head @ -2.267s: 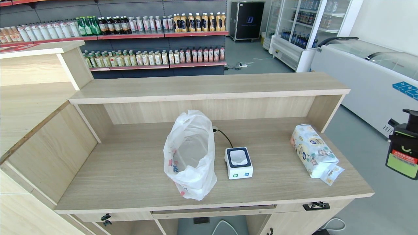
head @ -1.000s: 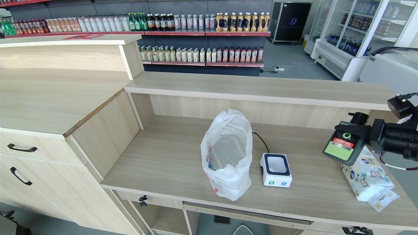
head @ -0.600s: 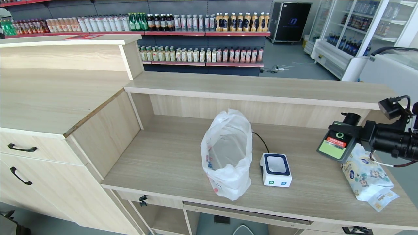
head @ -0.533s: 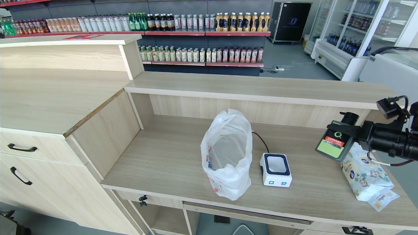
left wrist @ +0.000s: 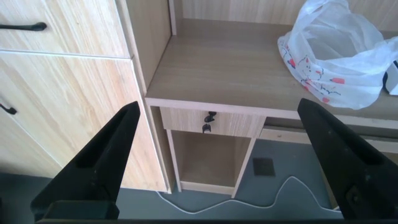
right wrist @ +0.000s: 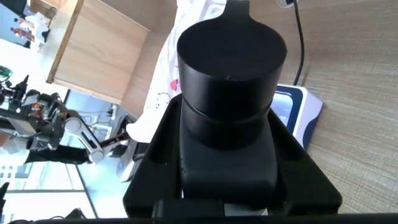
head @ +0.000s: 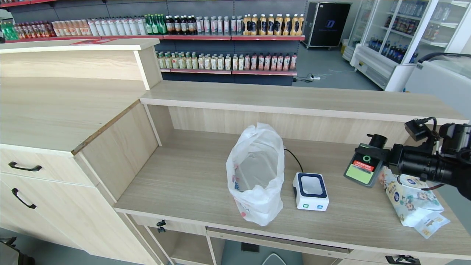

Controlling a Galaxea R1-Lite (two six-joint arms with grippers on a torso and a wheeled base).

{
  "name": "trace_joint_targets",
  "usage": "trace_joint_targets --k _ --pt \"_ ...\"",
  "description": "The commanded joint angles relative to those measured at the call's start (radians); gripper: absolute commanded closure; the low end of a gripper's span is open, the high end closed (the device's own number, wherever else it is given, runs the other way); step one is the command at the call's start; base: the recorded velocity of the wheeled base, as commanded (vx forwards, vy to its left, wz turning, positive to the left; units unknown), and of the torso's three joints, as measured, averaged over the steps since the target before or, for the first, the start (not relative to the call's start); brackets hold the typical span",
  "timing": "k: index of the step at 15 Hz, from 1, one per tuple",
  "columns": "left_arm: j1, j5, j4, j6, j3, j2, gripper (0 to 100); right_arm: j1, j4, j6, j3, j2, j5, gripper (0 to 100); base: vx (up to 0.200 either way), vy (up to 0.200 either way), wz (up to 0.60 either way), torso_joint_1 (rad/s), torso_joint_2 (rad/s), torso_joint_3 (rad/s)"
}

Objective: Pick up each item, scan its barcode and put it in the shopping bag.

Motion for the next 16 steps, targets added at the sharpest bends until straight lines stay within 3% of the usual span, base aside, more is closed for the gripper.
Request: trace_joint_targets --k 1,12,14,16 --pt "0.000 -0.001 0.000 0.001 0.000 0.002 0 0.009 -0.002 0.000 -0.015 0.025 0.000 100 0.000 0.000 0.00 0.000 0.00 0.000" --pt "0.000 0.001 0.000 0.000 0.000 0.002 0 0.032 -0.015 -0.003 -0.064 0.037 -0.009 100 0.000 0.000 0.00 0.000 0.00 0.000" --pt "0.000 0.001 0.000 0.000 0.000 0.002 0 0.047 0.026 -0.006 -0.072 -0.135 -0.092 100 0.000 0.000 0.00 0.000 0.00 0.000" --pt "0.000 0.001 0.000 0.000 0.000 0.002 0 0.043 0.147 -0.112 -0.031 -0.391 -0.182 100 0.000 0.000 0.00 0.000 0.00 0.000"
